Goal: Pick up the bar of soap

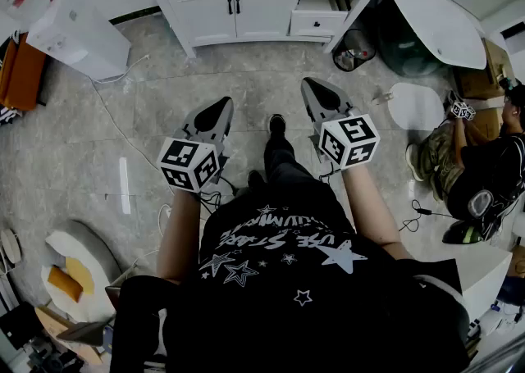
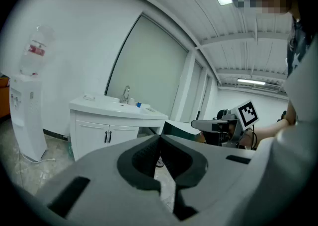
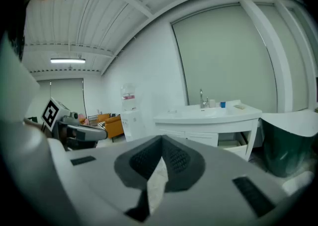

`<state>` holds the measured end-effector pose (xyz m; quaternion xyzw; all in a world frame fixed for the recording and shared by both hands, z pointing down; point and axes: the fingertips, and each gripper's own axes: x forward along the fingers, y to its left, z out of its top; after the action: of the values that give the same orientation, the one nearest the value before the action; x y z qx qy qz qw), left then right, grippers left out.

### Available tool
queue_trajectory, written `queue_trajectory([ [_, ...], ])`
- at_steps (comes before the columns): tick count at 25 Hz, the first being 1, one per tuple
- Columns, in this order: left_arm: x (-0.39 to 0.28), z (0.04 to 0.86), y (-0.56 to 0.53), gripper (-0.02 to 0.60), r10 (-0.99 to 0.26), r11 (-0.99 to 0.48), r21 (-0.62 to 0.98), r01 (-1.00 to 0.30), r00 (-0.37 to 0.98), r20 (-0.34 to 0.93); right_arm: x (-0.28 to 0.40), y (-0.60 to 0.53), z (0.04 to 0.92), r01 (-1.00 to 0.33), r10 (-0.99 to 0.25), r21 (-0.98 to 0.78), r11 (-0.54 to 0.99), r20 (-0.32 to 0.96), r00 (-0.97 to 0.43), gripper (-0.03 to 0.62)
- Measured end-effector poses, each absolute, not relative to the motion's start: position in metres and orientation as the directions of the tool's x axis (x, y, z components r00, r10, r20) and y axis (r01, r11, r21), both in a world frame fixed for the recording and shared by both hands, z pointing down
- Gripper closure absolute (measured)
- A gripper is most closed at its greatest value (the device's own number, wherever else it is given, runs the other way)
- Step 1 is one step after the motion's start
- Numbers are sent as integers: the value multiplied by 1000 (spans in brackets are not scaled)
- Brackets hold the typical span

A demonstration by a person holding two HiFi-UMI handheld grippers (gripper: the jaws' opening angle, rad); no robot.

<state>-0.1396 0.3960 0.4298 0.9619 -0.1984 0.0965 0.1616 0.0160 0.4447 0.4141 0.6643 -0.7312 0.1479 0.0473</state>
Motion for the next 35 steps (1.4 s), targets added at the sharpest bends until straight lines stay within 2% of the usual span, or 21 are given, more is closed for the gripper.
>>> queue_trajectory([
  [13, -142, 435, 392, 572, -377, -859, 262, -439, 890, 257, 20, 444, 423, -982, -953, -165, 88, 272, -131, 588],
  [19, -140, 427, 368, 572, -398, -862, 227, -454, 882, 254, 40, 420, 410, -984, -967, -165, 69, 232, -107, 588],
  [25, -127, 425, 334, 572, -429, -848, 223, -482, 869, 248, 52, 384, 407, -982, -967, -147, 114, 209, -144, 587],
  [26, -124, 426, 328, 572, -433, -844, 225, -487, 866, 250, 54, 377, 406, -980, -968, -148, 130, 194, -158, 579],
  [28, -116, 429, 312, 572, -442, -836, 228, -498, 859, 257, 60, 358, 407, -974, -966, -155, 163, 177, -190, 507],
  [35, -78, 434, 244, 572, -478, -807, 235, -541, 833, 277, 98, 277, 421, -958, -938, -172, 229, 224, -264, 346],
])
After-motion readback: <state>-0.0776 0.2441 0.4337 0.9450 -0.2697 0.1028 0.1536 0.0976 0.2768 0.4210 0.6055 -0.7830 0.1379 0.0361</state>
